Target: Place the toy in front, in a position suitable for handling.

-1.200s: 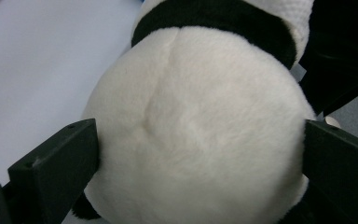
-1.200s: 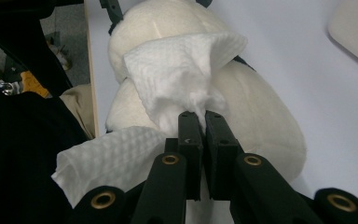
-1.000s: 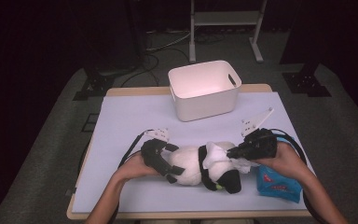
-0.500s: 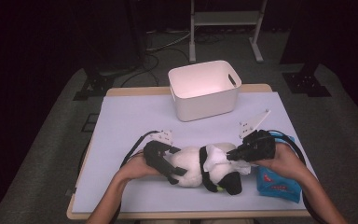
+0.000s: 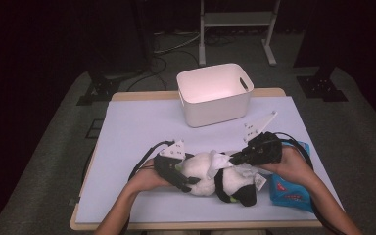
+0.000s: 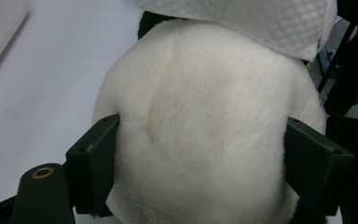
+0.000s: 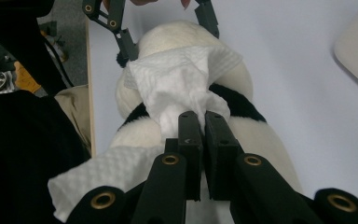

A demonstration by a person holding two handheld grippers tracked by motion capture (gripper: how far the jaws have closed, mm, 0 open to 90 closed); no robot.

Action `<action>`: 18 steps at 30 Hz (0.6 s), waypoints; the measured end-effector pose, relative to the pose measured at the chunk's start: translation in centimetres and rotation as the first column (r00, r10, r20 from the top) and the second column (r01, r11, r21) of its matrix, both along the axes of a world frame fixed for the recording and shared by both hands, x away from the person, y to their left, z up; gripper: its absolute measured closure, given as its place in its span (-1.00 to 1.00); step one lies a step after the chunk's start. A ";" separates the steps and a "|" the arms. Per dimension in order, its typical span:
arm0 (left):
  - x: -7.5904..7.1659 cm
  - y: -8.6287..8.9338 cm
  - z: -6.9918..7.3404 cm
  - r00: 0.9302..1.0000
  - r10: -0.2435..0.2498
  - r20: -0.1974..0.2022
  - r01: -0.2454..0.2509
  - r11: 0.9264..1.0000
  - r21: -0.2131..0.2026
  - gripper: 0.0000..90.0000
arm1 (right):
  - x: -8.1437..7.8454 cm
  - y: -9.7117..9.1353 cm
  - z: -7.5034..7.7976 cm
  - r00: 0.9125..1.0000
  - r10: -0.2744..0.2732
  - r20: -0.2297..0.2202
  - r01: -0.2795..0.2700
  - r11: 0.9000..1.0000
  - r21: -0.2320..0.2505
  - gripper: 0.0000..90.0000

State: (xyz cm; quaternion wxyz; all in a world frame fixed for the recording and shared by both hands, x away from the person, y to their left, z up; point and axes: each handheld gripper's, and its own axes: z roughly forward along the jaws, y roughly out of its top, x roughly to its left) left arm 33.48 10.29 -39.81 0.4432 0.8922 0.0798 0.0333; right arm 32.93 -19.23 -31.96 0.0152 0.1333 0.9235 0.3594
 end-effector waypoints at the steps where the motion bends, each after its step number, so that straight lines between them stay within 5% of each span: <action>1: 0.0 0.0 0.0 1.000 0.002 0.000 -0.002 1.000 0.000 -0.56 | 0.0 -0.5 0.0 1.000 -0.002 -0.002 0.002 1.000 -0.001 0.90; 11: -0.5 0.0 0.3 1.000 -0.018 -0.006 0.018 1.000 -0.014 -0.66 | -0.5 -4.2 -0.1 0.996 -0.084 0.002 0.084 0.996 -0.003 0.89; 18: -1.0 -0.2 0.6 0.999 -0.032 0.022 0.032 0.999 0.012 -0.72 | -0.7 -1.7 0.2 1.000 -0.025 0.017 0.025 1.000 -0.002 0.89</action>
